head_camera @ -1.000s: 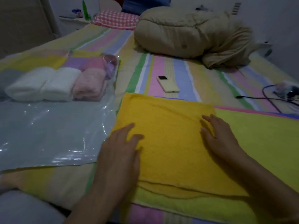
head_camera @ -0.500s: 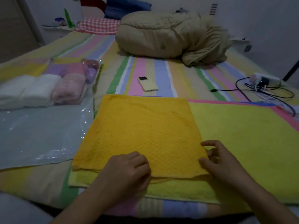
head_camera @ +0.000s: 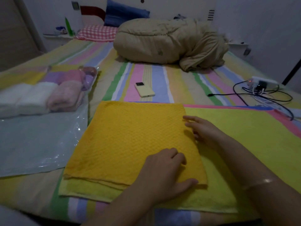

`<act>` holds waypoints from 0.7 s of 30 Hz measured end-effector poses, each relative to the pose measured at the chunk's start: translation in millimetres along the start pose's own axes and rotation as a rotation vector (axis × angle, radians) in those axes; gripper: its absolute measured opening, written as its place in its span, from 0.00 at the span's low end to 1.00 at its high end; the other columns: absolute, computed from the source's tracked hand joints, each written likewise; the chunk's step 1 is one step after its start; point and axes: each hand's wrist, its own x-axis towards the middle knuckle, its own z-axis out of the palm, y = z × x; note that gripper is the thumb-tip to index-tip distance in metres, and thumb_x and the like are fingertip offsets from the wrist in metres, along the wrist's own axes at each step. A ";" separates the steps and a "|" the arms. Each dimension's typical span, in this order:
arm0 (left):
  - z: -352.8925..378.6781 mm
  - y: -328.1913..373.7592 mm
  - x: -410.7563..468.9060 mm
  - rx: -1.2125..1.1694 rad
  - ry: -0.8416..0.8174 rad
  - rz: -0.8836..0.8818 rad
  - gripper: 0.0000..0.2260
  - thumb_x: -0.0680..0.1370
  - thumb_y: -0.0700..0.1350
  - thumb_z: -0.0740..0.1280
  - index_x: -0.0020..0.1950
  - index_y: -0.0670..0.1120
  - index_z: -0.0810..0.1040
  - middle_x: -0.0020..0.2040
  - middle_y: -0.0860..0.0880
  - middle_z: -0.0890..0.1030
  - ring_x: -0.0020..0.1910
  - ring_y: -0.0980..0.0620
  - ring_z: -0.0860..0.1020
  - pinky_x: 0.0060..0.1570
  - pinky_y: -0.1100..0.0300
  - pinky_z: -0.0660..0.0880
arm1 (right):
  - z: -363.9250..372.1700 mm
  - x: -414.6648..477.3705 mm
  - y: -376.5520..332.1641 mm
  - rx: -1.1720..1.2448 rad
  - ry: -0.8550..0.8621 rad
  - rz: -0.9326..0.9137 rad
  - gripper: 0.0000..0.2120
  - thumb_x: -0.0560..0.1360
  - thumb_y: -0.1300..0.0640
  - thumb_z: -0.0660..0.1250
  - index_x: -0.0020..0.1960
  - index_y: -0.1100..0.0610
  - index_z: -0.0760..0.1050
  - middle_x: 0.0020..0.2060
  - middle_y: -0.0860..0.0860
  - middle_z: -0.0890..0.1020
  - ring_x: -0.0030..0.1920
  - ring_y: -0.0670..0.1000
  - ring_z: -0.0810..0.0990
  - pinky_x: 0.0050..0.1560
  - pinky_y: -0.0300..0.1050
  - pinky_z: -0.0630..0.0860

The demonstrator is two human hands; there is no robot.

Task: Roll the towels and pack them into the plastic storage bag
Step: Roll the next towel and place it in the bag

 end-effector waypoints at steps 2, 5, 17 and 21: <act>10.7 15.3 11.7 0.055 -0.069 -0.080 0.28 0.67 0.73 0.61 0.51 0.51 0.71 0.48 0.52 0.74 0.51 0.50 0.74 0.42 0.51 0.71 | 2.5 26.7 -6.4 0.029 0.031 0.034 0.15 0.79 0.59 0.63 0.64 0.52 0.76 0.31 0.49 0.65 0.29 0.47 0.62 0.28 0.40 0.59; 18.0 26.3 19.8 0.126 -0.153 -0.153 0.30 0.66 0.72 0.65 0.53 0.49 0.69 0.51 0.49 0.71 0.53 0.46 0.71 0.42 0.50 0.65 | 8.8 50.3 -20.1 0.054 0.068 0.074 0.14 0.79 0.59 0.62 0.63 0.54 0.76 0.34 0.50 0.69 0.33 0.49 0.65 0.32 0.41 0.62; 18.7 42.2 14.2 0.311 -0.047 -0.075 0.19 0.56 0.64 0.72 0.31 0.51 0.72 0.22 0.52 0.74 0.20 0.52 0.73 0.28 0.60 0.51 | 10.5 69.2 -40.8 -0.221 0.163 -0.027 0.18 0.79 0.65 0.54 0.62 0.56 0.78 0.35 0.51 0.72 0.32 0.50 0.68 0.32 0.42 0.65; 6.2 31.6 -1.9 0.072 0.117 -0.177 0.11 0.66 0.56 0.63 0.33 0.49 0.71 0.25 0.51 0.76 0.23 0.50 0.75 0.23 0.62 0.59 | 14.3 73.2 -52.5 -0.231 0.190 -0.094 0.20 0.76 0.68 0.53 0.60 0.58 0.79 0.32 0.51 0.73 0.30 0.50 0.68 0.30 0.41 0.66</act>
